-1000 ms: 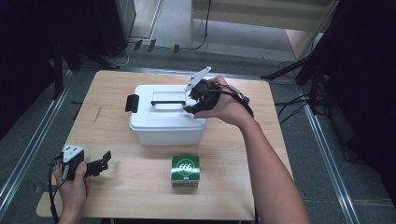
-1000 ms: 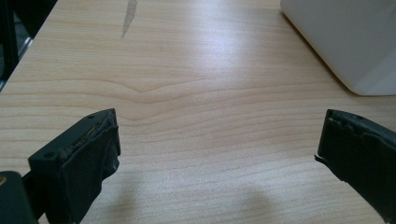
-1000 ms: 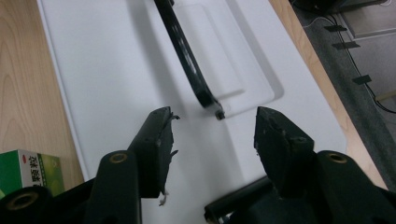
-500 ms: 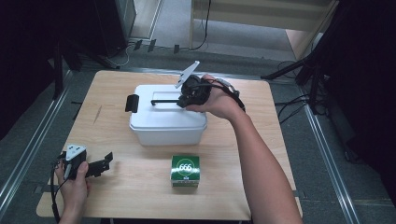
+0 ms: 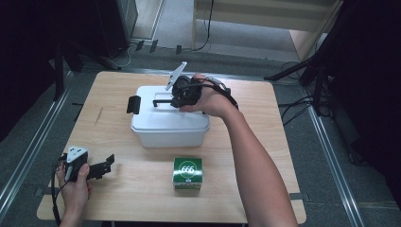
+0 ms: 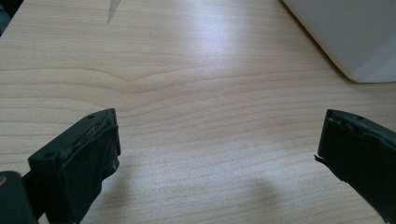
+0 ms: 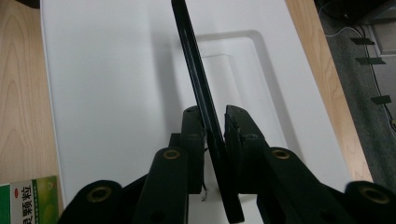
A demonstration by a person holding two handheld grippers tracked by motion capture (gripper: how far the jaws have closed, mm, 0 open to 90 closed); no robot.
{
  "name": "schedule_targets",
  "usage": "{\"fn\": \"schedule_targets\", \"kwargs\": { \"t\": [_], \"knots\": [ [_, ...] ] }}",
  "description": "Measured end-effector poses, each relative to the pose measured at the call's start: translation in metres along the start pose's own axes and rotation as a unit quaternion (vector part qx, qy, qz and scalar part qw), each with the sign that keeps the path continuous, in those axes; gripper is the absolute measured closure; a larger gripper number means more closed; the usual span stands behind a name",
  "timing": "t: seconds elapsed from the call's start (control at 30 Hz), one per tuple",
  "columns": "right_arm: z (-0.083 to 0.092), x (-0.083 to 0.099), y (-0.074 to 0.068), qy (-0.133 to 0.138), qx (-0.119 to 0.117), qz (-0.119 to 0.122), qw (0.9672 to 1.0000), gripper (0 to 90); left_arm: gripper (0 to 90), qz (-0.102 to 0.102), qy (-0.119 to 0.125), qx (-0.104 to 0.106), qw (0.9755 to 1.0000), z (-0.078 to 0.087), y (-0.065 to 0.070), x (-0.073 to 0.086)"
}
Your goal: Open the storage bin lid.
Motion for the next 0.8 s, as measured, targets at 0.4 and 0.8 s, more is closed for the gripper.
{"fn": "schedule_targets", "kwargs": {
  "t": [0.4,0.8],
  "knots": [
    [0.012,0.001,0.002,0.027,0.011,0.024,0.9993,85.3,0.1,0.006,0.021,-0.001,0.9998,0.003,-0.001,-0.002],
    [0.042,0.0,0.002,0.045,0.028,0.033,0.9981,85.4,0.1,0.003,0.025,-0.003,0.9997,0.003,-0.001,-0.002]
  ]
}}
Point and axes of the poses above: each handheld gripper's, and its own axes: z roughly backward along the jaws, x roughly out of its underside, y roughly to its right, the point moved 3 cm from there along -z, roughly forward along the jaws, and after that the axes turned 13 degrees about z, right-handed, at the moved point
